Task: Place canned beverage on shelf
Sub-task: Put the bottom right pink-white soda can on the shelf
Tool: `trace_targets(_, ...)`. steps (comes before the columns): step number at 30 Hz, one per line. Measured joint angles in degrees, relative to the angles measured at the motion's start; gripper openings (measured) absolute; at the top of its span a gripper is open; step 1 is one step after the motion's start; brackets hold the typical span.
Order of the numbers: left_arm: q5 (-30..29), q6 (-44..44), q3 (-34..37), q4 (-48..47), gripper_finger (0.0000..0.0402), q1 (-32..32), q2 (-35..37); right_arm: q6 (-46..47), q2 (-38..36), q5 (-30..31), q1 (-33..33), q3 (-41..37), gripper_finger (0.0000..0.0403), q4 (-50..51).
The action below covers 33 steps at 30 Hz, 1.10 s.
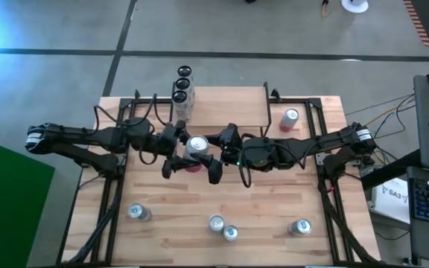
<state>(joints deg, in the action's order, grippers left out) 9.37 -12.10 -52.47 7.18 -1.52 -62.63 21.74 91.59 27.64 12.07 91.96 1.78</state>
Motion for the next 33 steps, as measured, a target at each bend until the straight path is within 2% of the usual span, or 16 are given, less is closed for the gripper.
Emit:
trace_targets(7,0.1,-0.7,-0.1,-0.2,0.0320,0.0,-0.7,-2.1,-0.4,-1.1,-0.2,0.0,0.0293,1.2)
trace_targets(14,-0.6,2.4,-0.7,-2.9,0.0347,0.3,-0.4,-3.6,-2.7,-1.1,-1.0,0.0,0.0293,8.3)
trace_targets(22,-8.7,2.8,-7.7,-17.7,0.0344,0.3,-0.1,-8.1,-6.5,-0.9,-3.3,-0.4,0.0293,15.6)
trace_targets(27,-12.3,3.9,-11.7,-21.8,0.0327,0.3,0.5,-9.4,-10.3,-7.5,-7.3,-5.1,0.0293,14.7)
trace_targets(33,-14.9,1.6,-9.3,-21.4,0.0298,-0.1,1.7,-10.2,-16.4,-15.3,-12.9,-14.3,0.0293,9.0)
